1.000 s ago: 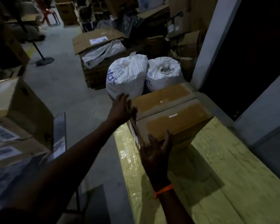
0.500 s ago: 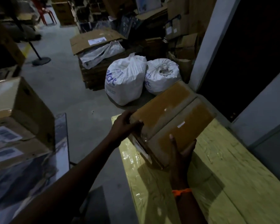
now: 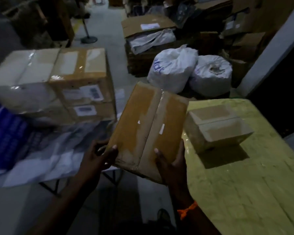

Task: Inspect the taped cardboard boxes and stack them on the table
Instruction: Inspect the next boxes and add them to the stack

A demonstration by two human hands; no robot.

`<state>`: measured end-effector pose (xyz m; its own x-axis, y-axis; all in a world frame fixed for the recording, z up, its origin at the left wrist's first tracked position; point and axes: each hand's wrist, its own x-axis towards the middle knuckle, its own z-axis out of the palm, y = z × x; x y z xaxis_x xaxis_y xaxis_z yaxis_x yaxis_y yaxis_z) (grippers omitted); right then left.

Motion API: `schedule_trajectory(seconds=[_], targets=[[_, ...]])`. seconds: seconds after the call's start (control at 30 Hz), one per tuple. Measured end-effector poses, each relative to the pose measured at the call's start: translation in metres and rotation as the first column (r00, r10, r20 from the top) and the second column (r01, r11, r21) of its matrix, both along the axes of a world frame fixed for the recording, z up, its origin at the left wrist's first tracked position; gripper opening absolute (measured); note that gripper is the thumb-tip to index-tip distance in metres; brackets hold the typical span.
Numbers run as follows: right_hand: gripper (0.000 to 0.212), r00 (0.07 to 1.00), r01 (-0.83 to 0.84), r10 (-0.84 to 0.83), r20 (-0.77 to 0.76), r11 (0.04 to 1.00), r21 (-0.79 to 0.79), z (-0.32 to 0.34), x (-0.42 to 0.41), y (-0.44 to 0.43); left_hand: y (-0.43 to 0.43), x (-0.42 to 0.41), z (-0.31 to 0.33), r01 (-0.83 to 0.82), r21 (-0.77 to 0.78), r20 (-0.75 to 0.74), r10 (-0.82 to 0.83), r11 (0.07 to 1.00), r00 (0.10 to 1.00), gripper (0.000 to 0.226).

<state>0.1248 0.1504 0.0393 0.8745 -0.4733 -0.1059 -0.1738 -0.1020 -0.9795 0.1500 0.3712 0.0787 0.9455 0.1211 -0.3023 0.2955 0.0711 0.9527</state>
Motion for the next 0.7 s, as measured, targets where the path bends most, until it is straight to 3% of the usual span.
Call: schedule_trajectory(seconds=[0.1,0.23,0.4,0.5,0.7], targets=[[0.11,0.974,-0.217,0.212,-0.082,0.975,-0.058,-0.023,-0.015,0.053,0.059,-0.053,-0.037,-0.161,0.011,-0.064,0.162,0.987,0.985,0.028],[0.089,0.894,-0.438,0.431,-0.126,0.898,-0.036,-0.034,-0.017,0.106,0.11,-0.104,-0.057,-0.344,-0.018,-0.137,0.339,0.939,0.931,0.02],[0.089,0.771,-0.635,0.614,-0.168,0.762,-0.126,-0.042,0.005,0.161,0.143,-0.133,-0.084,-0.509,-0.054,-0.163,0.496,0.859,0.853,0.022],[0.092,0.725,-0.688,0.663,-0.184,0.699,-0.194,-0.04,0.026,0.178,0.151,-0.136,-0.091,-0.531,-0.065,-0.183,0.513,0.845,0.839,0.037],[0.079,0.723,-0.69,0.668,-0.174,0.705,-0.164,-0.043,0.043,0.174,0.155,-0.133,-0.094,-0.498,-0.032,-0.195,0.483,0.867,0.854,0.041]])
